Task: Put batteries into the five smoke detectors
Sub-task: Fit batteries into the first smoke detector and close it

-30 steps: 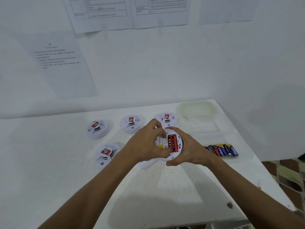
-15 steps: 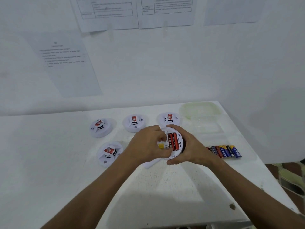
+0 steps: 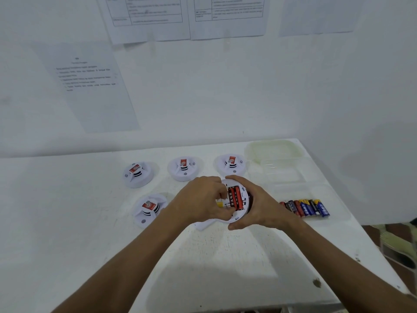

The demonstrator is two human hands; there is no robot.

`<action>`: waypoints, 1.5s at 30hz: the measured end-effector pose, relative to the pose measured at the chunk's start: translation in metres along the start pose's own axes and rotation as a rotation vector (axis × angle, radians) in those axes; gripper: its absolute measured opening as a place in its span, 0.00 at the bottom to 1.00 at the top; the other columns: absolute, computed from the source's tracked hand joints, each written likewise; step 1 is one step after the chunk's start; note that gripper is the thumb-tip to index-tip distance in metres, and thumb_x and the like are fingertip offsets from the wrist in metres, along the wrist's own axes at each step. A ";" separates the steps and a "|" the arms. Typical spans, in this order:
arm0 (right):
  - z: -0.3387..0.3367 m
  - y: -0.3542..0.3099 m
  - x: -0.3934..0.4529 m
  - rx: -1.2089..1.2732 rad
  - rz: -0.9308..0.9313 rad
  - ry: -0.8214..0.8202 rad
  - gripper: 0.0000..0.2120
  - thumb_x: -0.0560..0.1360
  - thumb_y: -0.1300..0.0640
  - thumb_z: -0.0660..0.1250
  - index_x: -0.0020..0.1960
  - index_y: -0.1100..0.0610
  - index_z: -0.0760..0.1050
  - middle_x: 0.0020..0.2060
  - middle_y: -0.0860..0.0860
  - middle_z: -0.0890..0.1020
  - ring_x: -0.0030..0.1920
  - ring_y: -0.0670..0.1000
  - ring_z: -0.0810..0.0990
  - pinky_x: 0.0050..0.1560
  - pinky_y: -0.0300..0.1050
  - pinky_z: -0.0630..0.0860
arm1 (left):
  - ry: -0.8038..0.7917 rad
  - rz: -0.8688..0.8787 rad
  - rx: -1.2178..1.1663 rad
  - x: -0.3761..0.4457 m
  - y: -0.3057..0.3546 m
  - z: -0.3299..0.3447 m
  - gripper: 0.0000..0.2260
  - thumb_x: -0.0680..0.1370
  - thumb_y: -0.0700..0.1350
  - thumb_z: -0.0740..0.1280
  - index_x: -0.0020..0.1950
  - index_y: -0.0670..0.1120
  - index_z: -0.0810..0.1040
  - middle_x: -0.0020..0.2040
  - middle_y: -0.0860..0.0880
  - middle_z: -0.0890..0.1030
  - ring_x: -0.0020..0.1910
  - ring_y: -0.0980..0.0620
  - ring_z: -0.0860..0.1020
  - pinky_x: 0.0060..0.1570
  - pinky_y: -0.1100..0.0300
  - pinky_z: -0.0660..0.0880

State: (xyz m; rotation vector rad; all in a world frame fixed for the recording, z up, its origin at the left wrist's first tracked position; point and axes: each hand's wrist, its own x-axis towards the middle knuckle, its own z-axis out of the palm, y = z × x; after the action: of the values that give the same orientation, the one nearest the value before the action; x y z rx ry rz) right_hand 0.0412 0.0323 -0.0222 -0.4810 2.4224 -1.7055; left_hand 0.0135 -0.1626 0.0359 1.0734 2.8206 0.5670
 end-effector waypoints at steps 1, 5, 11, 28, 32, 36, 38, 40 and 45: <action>0.000 0.000 0.000 -0.005 0.001 -0.001 0.49 0.60 0.67 0.84 0.74 0.52 0.65 0.63 0.49 0.79 0.63 0.54 0.79 0.59 0.53 0.81 | 0.009 -0.005 -0.007 0.000 0.000 0.001 0.18 0.68 0.59 0.71 0.44 0.45 0.83 0.39 0.49 0.79 0.38 0.51 0.77 0.39 0.52 0.77; 0.001 -0.001 0.002 -0.009 0.003 0.000 0.48 0.60 0.66 0.84 0.74 0.51 0.65 0.63 0.49 0.79 0.63 0.53 0.79 0.59 0.50 0.80 | 0.011 -0.016 -0.016 -0.001 0.001 0.001 0.18 0.66 0.59 0.69 0.43 0.46 0.82 0.38 0.50 0.79 0.37 0.51 0.77 0.38 0.52 0.77; 0.003 -0.002 0.002 -0.025 -0.007 -0.007 0.48 0.60 0.67 0.83 0.73 0.51 0.65 0.63 0.47 0.79 0.63 0.52 0.79 0.58 0.47 0.80 | 0.007 -0.028 -0.010 -0.002 -0.001 0.002 0.21 0.65 0.61 0.65 0.42 0.44 0.82 0.38 0.48 0.80 0.37 0.50 0.78 0.38 0.51 0.77; 0.010 -0.002 0.006 -0.085 -0.012 0.000 0.47 0.59 0.62 0.84 0.72 0.50 0.65 0.62 0.46 0.79 0.62 0.51 0.79 0.62 0.49 0.79 | -0.050 -0.003 0.168 0.000 -0.001 0.000 0.16 0.71 0.56 0.71 0.48 0.44 0.82 0.40 0.49 0.77 0.41 0.50 0.77 0.35 0.62 0.70; 0.010 -0.002 0.006 -0.084 -0.005 0.004 0.47 0.59 0.62 0.84 0.73 0.50 0.66 0.61 0.47 0.79 0.61 0.52 0.79 0.61 0.51 0.79 | -0.039 0.012 0.194 -0.001 -0.003 0.002 0.16 0.71 0.56 0.70 0.45 0.42 0.81 0.40 0.47 0.77 0.40 0.48 0.77 0.37 0.58 0.72; 0.010 -0.001 0.006 -0.074 -0.004 0.007 0.47 0.59 0.64 0.83 0.73 0.51 0.67 0.62 0.48 0.79 0.62 0.52 0.79 0.61 0.49 0.79 | -0.010 0.072 0.218 -0.002 -0.004 0.005 0.26 0.68 0.64 0.58 0.45 0.43 0.81 0.39 0.48 0.78 0.38 0.49 0.78 0.38 0.57 0.75; 0.010 -0.001 0.007 -0.070 -0.002 -0.004 0.47 0.59 0.65 0.84 0.73 0.52 0.67 0.62 0.48 0.80 0.62 0.52 0.79 0.62 0.50 0.79 | 0.008 0.107 0.237 -0.003 -0.006 0.006 0.28 0.68 0.65 0.55 0.46 0.43 0.81 0.38 0.49 0.78 0.37 0.50 0.77 0.38 0.57 0.76; 0.010 -0.001 0.006 -0.066 0.002 -0.009 0.46 0.59 0.66 0.83 0.72 0.52 0.68 0.61 0.48 0.80 0.61 0.52 0.80 0.61 0.48 0.79 | 0.023 0.128 0.252 -0.003 -0.009 0.009 0.22 0.72 0.62 0.63 0.49 0.44 0.80 0.40 0.50 0.78 0.39 0.50 0.77 0.40 0.58 0.75; 0.010 0.002 0.006 -0.053 0.016 -0.010 0.47 0.58 0.67 0.83 0.72 0.52 0.67 0.61 0.47 0.80 0.61 0.50 0.80 0.60 0.46 0.79 | 0.097 0.173 0.180 -0.003 -0.013 0.012 0.28 0.71 0.64 0.60 0.60 0.45 0.77 0.46 0.49 0.82 0.43 0.50 0.79 0.44 0.58 0.76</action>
State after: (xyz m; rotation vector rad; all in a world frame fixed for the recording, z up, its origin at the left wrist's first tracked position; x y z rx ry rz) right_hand 0.0381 0.0221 -0.0270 -0.4744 2.4635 -1.6321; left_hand 0.0105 -0.1697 0.0200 1.3688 2.9273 0.3927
